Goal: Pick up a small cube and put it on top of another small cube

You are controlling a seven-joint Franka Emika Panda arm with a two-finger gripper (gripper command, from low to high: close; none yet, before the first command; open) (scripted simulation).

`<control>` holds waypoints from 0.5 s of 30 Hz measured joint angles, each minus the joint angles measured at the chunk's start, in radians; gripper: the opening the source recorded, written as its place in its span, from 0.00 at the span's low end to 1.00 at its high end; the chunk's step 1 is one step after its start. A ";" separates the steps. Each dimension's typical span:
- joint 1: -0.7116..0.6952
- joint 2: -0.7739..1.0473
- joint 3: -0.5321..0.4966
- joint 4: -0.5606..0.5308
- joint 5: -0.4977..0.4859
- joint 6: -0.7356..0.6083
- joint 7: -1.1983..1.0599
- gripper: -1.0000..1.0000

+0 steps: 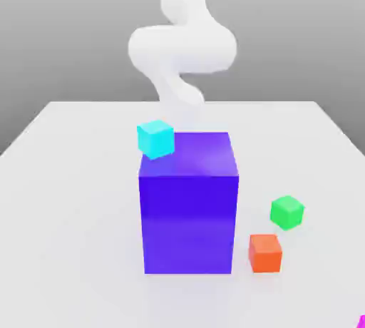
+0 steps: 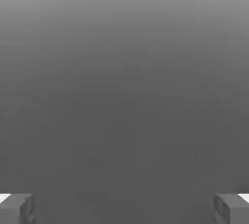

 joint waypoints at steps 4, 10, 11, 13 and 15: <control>0.059 0.151 0.002 0.033 -0.015 0.026 -0.121 0.50; 0.135 0.369 0.010 0.082 -0.027 0.063 -0.303 0.50; 0.146 0.405 0.013 0.090 -0.028 0.069 -0.335 0.50; 0.167 0.478 0.019 0.105 -0.029 0.082 -0.397 0.50; 0.185 0.550 0.029 0.121 -0.030 0.095 -0.460 0.50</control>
